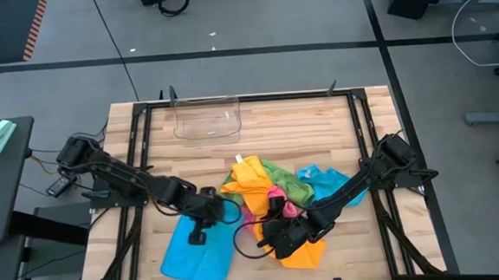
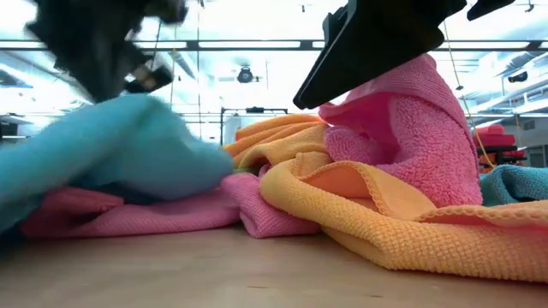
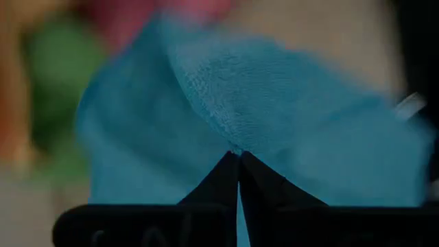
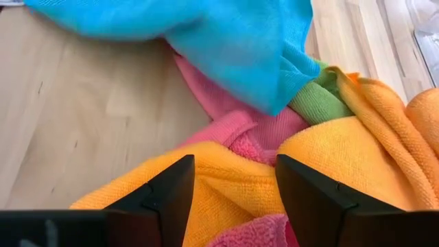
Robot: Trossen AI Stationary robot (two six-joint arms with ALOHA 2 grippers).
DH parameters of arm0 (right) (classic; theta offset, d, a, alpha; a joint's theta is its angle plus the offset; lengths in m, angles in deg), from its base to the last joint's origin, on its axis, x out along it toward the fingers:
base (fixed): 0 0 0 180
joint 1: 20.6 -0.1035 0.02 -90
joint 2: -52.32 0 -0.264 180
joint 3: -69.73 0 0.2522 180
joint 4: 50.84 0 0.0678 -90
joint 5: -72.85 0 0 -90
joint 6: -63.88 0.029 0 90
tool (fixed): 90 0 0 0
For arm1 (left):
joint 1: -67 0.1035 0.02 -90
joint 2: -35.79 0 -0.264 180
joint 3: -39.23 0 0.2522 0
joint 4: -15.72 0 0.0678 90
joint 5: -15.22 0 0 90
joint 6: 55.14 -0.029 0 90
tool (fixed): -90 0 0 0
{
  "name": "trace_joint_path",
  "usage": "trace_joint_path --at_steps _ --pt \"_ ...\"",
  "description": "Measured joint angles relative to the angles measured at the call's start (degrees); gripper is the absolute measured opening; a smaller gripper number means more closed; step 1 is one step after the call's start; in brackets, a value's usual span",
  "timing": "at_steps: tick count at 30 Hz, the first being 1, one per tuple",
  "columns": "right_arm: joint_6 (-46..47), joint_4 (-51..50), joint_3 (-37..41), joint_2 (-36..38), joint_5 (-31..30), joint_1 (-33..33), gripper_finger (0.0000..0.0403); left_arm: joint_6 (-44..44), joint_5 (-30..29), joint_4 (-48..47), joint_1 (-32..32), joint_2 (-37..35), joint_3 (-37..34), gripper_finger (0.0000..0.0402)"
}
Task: Fold microfiber towels
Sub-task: Fold the left blue microfiber towel
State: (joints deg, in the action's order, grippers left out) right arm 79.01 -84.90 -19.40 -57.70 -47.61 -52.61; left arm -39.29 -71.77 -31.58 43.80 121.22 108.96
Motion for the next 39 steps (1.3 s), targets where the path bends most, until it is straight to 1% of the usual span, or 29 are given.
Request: trace_joint_path --at_steps 2,6,8,11,13,18,22,25,32,39 --pt "-0.34 0.82 0.00 -0.01 0.00 0.00 0.0213 0.30 -1.52 -2.90 0.00 0.04 -1.31 0.0011" --pt "-0.75 1.65 0.00 -0.01 -0.02 0.00 0.0213 0.39 -2.63 -3.48 0.51 0.96 -5.68 0.0007" --pt "-0.76 1.70 0.00 -0.01 -0.02 0.00 0.0213 0.96 -5.49 -4.28 0.88 1.16 -6.61 0.0012" --pt "-0.78 1.89 0.00 -0.01 -0.02 0.00 0.0213 1.49 -10.47 -9.11 0.94 1.16 -6.91 0.0016" --pt "-1.20 1.96 0.00 -0.01 -0.02 0.05 0.0213 1.49 -12.31 -10.73 0.92 1.16 -6.88 0.0016" --pt "-1.23 2.14 0.00 -0.03 -0.02 0.13 0.0213 1.46 -12.47 -13.13 1.06 1.16 -6.88 0.0007" --pt "-1.22 2.26 0.00 -0.05 -0.02 0.13 0.0213 1.40 -12.69 -14.48 1.43 1.16 -6.88 0.0011" --pt "-1.22 2.28 0.00 -0.05 -0.02 0.13 0.0213 0.83 -12.66 -14.85 2.08 1.16 -6.88 0.0015" --pt "-1.15 2.28 0.00 -0.05 -0.02 0.13 0.0213 -1.55 -12.81 -15.18 3.88 1.18 -6.88 0.0010" --pt "-1.12 2.26 -0.02 -0.05 -0.02 0.13 0.0213 -1.61 -12.67 -15.17 4.31 1.18 -7.60 0.0016"
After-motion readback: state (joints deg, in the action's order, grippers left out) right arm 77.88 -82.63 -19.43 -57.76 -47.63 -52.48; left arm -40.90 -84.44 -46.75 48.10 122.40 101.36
